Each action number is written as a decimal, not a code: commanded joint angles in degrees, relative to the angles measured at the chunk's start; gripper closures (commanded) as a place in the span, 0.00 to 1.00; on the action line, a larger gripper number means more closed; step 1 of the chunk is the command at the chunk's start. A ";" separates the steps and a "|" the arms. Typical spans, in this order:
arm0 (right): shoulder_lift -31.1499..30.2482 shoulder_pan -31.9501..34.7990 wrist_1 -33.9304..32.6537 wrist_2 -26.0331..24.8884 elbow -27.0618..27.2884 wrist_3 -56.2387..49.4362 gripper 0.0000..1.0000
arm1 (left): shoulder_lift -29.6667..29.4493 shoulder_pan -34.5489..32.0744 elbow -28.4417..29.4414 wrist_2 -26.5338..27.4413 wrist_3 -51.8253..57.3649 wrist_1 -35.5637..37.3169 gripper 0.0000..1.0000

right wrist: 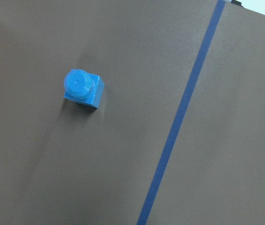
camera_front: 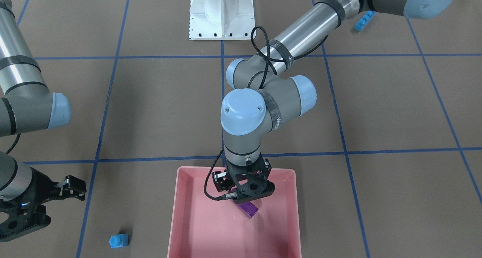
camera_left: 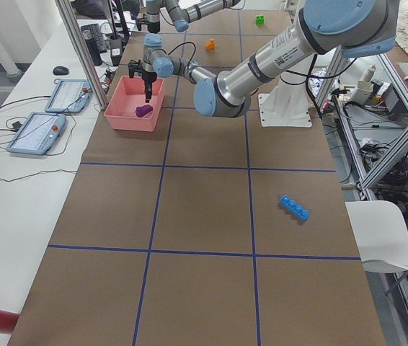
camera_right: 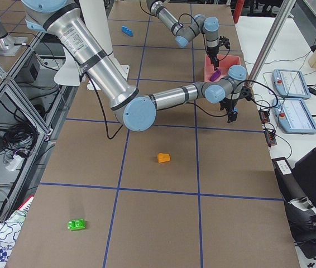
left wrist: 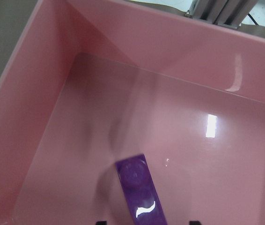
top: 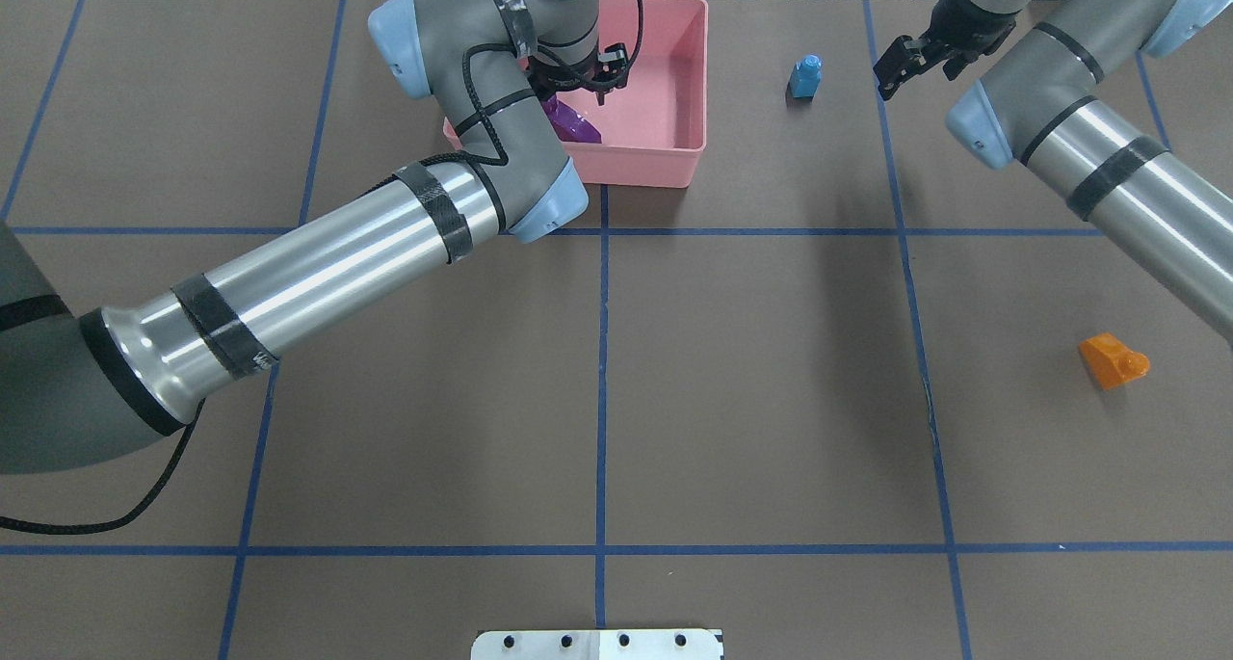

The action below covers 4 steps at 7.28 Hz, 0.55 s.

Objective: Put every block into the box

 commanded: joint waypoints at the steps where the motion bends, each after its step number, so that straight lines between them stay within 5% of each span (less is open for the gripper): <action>1: 4.68 -0.87 0.40 -0.35 -5.38 1.19 0.01 | 0.11 -1.86 -2.81 -3.50 3.88 0.46 0.00; 2: 7.58 -1.75 4.40 -0.44 -10.72 1.29 0.02 | 0.73 -4.66 -4.84 -11.71 6.69 0.81 0.00; 4: 12.34 -2.80 10.94 -1.57 -20.24 6.43 0.05 | 8.07 -8.10 -13.60 -18.36 13.37 0.81 0.00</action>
